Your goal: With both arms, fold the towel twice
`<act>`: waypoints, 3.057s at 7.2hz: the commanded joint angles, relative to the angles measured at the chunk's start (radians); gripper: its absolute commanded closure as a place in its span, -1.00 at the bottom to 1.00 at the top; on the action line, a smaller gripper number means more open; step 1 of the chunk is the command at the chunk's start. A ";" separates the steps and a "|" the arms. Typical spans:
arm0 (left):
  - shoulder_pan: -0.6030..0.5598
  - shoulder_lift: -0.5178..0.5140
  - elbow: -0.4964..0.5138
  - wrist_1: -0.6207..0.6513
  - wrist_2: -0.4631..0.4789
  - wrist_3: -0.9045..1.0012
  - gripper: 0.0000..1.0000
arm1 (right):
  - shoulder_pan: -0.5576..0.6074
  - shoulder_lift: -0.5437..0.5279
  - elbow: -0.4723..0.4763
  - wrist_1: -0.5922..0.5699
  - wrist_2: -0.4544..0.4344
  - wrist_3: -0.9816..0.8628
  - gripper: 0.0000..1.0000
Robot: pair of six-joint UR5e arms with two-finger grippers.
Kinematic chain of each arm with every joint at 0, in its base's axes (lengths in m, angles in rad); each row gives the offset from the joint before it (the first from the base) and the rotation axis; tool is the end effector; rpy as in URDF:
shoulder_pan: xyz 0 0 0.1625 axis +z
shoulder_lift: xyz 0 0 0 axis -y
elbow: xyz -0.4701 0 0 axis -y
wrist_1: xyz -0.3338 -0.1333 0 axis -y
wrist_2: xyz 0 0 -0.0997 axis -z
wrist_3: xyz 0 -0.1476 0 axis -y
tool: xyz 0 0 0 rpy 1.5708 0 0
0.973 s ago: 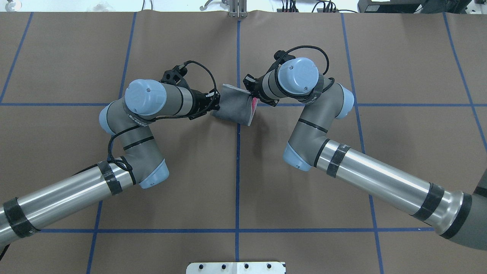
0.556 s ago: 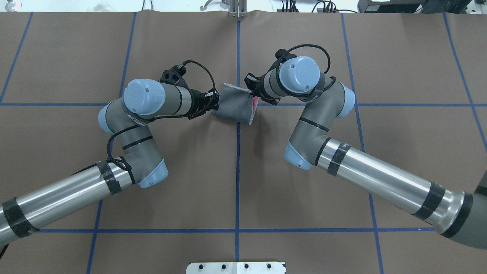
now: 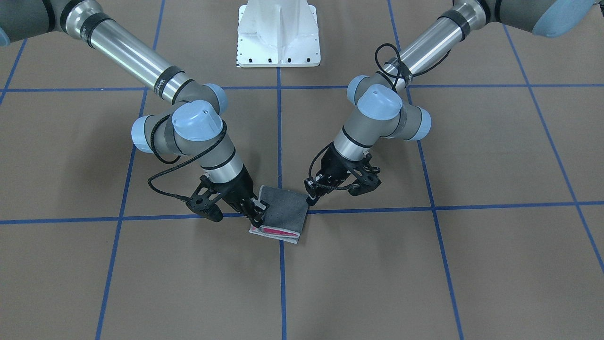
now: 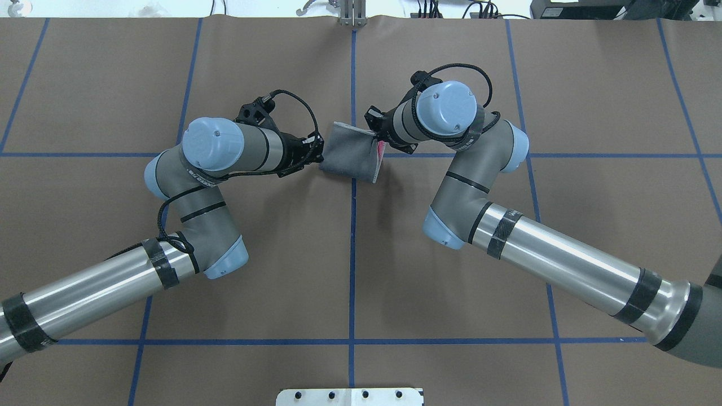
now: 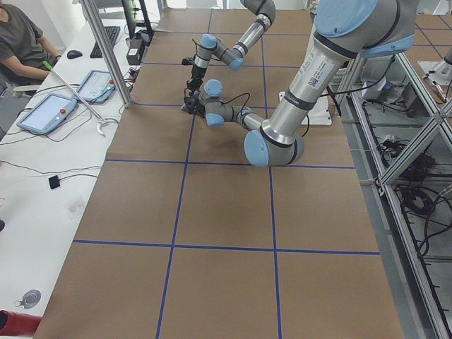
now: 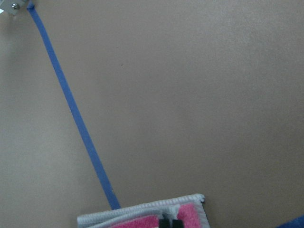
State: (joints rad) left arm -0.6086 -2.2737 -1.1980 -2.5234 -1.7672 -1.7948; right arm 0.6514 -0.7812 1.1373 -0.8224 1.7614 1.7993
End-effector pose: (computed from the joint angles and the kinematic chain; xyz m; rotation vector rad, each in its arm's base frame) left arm 0.5858 -0.5356 0.3585 0.0801 1.3085 -0.5868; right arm -0.5890 -0.5815 0.3532 0.0655 -1.1367 0.6803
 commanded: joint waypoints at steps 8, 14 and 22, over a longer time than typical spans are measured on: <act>-0.184 0.107 -0.148 0.014 -0.242 0.015 0.49 | 0.186 -0.154 0.125 -0.009 0.231 -0.173 -1.00; -0.520 0.517 -0.272 0.107 -0.434 0.806 -1.00 | 0.551 -0.435 0.180 -0.192 0.466 -1.065 -1.00; -0.769 0.577 -0.325 0.768 -0.548 1.574 -1.00 | 0.769 -0.543 0.291 -0.635 0.567 -1.606 -1.00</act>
State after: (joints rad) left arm -1.3700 -1.6943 -1.4878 -1.8583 -2.2370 -0.2303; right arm 1.4114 -1.2514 1.3552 -1.4332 2.3231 0.2136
